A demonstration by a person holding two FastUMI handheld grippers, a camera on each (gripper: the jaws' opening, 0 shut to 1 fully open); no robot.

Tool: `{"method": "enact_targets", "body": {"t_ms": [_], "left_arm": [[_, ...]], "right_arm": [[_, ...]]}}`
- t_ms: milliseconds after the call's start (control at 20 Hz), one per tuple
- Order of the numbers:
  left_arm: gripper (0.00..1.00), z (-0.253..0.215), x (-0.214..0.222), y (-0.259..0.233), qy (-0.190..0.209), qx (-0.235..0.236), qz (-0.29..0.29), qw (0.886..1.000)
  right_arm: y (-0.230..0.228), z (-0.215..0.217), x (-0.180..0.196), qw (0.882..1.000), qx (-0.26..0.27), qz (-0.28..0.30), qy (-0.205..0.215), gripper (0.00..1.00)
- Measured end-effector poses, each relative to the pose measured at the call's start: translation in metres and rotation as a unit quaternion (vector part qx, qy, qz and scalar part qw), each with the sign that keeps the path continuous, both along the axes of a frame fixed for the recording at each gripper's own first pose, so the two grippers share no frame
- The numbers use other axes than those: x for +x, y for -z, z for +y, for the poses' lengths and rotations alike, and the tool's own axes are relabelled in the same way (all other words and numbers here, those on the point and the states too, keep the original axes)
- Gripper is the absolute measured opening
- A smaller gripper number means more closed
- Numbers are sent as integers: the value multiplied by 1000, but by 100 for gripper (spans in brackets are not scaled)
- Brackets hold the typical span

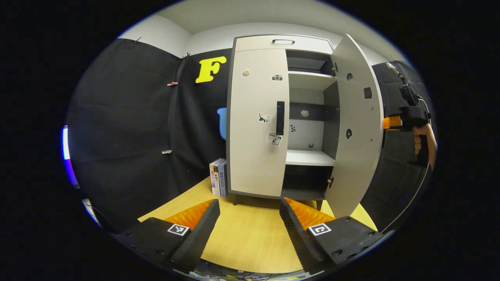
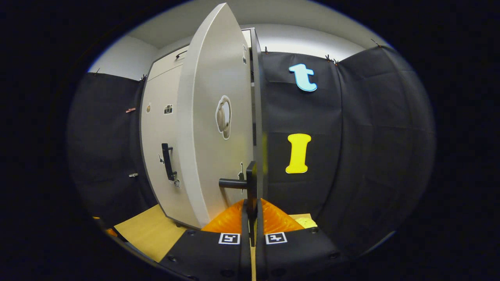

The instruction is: Open the right door of the double-door shoe cabinet with the right hand, and open the left door with the left hand.

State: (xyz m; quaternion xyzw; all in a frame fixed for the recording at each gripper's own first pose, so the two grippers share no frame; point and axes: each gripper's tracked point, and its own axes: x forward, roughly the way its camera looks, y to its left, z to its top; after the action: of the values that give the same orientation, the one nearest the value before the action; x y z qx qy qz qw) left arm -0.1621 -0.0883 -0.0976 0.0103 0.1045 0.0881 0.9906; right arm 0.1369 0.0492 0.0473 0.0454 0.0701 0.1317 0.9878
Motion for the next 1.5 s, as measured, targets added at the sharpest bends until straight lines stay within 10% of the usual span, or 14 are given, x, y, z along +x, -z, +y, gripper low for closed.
{"method": "enact_targets", "body": {"t_ms": [950,1000,1100,1250,1500], "left_arm": [[95,27,131,-74,93,-6,-51,994],[92,29,142,-79,103,-6,-55,993],[95,40,160,-89,117,-2,-61,991],[95,54,185,-105,140,9,-77,987],[95,51,226,-119,188,-14,-82,979]], "right_arm": [[45,-4,-82,996,-10,-15,92,10],[51,7,-88,996,0,-7,93,16],[67,30,-97,995,-3,4,100,63],[80,62,-102,992,-21,7,122,93],[81,101,-111,988,-30,-1,151,99]]}}
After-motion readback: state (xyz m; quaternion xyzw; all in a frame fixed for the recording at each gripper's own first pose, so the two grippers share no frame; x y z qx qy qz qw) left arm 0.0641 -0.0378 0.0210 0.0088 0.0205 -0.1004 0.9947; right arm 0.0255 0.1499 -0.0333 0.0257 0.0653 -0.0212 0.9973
